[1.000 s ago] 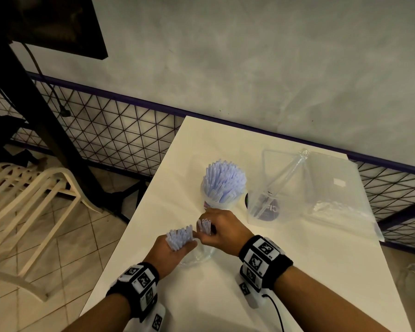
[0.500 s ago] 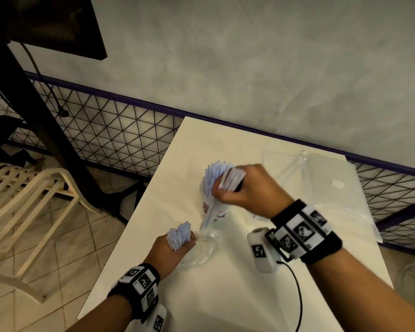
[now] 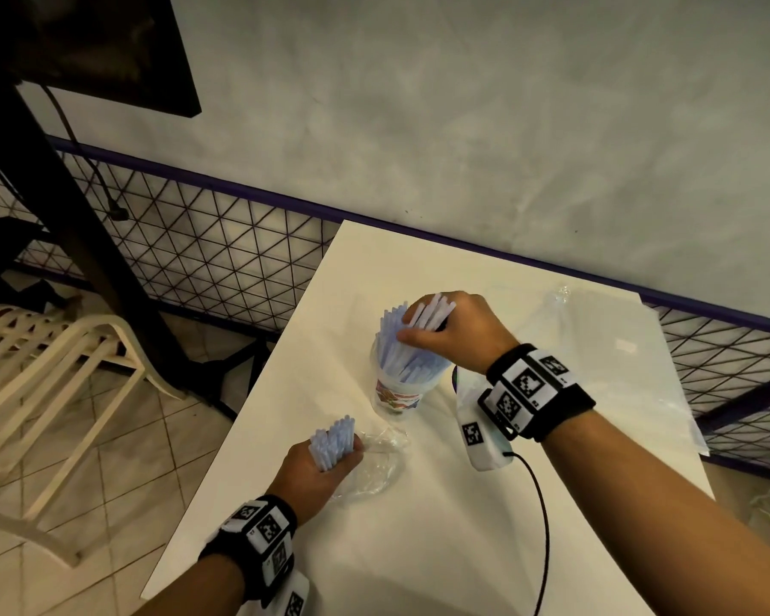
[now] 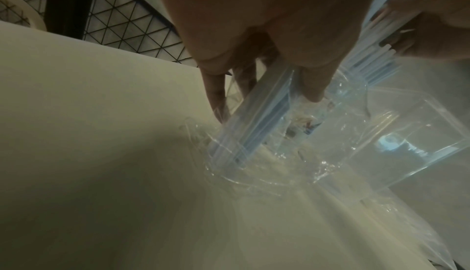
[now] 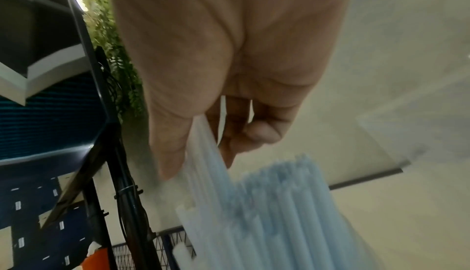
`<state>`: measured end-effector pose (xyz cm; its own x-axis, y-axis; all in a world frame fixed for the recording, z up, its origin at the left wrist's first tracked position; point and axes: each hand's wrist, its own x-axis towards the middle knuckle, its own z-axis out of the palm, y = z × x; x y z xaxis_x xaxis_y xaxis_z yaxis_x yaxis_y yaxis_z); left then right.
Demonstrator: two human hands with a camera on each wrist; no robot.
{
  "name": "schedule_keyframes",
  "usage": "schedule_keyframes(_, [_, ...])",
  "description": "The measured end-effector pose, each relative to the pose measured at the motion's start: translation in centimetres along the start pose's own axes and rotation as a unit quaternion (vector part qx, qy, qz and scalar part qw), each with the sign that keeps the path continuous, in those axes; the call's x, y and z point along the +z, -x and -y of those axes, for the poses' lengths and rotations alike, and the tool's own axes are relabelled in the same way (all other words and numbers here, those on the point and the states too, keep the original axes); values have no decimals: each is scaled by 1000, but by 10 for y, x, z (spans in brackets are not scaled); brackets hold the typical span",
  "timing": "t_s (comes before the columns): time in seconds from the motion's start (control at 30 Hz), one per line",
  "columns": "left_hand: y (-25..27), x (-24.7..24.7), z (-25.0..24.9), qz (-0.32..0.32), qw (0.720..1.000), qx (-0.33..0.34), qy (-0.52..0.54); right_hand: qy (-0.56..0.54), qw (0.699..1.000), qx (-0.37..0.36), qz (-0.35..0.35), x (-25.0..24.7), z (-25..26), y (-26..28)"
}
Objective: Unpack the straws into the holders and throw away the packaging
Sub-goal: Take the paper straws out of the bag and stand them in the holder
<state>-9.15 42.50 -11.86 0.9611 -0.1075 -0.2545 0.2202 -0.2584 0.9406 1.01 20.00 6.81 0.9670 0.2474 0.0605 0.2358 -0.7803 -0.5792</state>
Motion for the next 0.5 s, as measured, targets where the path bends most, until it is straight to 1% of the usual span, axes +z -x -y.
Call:
schedule_keyframes(0.03, [0,0,0,0,1000,-1,0,-10,1000,3,-10,4,-3,0])
schedule_keyframes(0.1, [2,0,-2,-1,1000,0,-3,-58,996,4,-73,7,-5,0])
schedule_keyframes(0.17, [3,0,-5,0,1000,-4,-4,-97,984,-23,-146,9,-1,1])
schedule_keyframes(0.2, [3,0,-5,1,1000,-6,-4,-98,981,-46,-161,11,1,1])
schedule_keyframes(0.23, [3,0,-6,0,1000,-8,-6,-76,981,-75,-161,15,2,1])
schedule_keyframes(0.27, [2,0,-5,-3,1000,-7,-9,-32,983,-105,-147,20,3,1])
schedule_keyframes(0.33, [3,-1,-6,-5,1000,-6,-11,76,981,-150,-97,32,1,3])
schedule_keyframes(0.4, [3,-2,-6,-4,1000,-9,-5,144,976,-155,-47,47,-3,6])
schedule_keyframes(0.43, [5,-2,-8,-3,1000,-11,-8,154,976,-151,-35,53,-5,7])
schedule_keyframes(0.5, [5,0,-8,-9,1000,-6,-14,145,977,-150,-41,58,-6,6])
